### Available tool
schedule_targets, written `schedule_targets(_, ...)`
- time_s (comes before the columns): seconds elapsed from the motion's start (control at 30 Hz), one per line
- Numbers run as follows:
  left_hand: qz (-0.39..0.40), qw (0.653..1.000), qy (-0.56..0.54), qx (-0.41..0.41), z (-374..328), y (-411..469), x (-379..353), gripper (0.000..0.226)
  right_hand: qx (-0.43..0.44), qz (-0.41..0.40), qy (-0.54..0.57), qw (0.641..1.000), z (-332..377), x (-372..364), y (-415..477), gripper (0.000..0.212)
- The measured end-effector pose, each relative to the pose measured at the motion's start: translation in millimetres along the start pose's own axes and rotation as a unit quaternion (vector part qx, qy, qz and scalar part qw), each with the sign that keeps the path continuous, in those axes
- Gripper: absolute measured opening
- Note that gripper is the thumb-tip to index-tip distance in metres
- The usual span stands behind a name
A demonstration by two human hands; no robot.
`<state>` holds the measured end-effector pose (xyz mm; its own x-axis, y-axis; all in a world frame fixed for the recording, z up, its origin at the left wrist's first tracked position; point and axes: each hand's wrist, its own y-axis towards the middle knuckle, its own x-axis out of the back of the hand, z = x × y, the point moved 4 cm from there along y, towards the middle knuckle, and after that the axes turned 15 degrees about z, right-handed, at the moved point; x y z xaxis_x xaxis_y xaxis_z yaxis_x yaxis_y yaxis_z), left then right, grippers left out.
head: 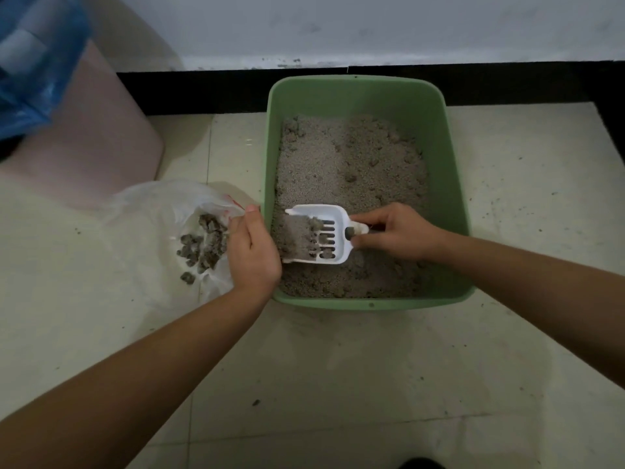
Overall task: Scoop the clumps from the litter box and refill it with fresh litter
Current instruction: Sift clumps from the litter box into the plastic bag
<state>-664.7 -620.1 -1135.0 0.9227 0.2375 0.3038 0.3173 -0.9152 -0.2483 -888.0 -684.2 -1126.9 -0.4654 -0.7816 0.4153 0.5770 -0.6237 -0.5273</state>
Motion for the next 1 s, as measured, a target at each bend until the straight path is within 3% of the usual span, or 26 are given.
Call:
schedule_targets(0.07,0.004,1.000,0.000,-0.001,-1,0,-1,0.077,-0.004,-0.008,0.040,0.999,-3,9,-4,0.038)
schedule_targets(0.27,0.008,1.000,0.002,0.013,0,1,-1,0.081,0.009,0.017,-0.021,1.000,13,11,-4,0.039)
schedule_targets(0.43,0.017,1.000,0.006,0.013,-1,-1,-2,0.066,0.006,0.025,-0.018,0.999,26,42,-14,0.034)
schedule_targets(0.6,0.014,1.000,-0.001,0.007,2,1,-2,0.073,-0.031,0.019,-0.115,0.993,27,85,-30,0.031)
schedule_targets(0.77,0.008,1.000,0.003,-0.005,0,0,-2,0.076,-0.096,0.067,-0.341,0.933,28,97,-38,0.032)
schedule_targets(1.0,0.005,1.000,-0.006,-0.007,0,-1,-2,0.070,-0.076,0.107,-0.428,0.894,31,70,-30,0.037)
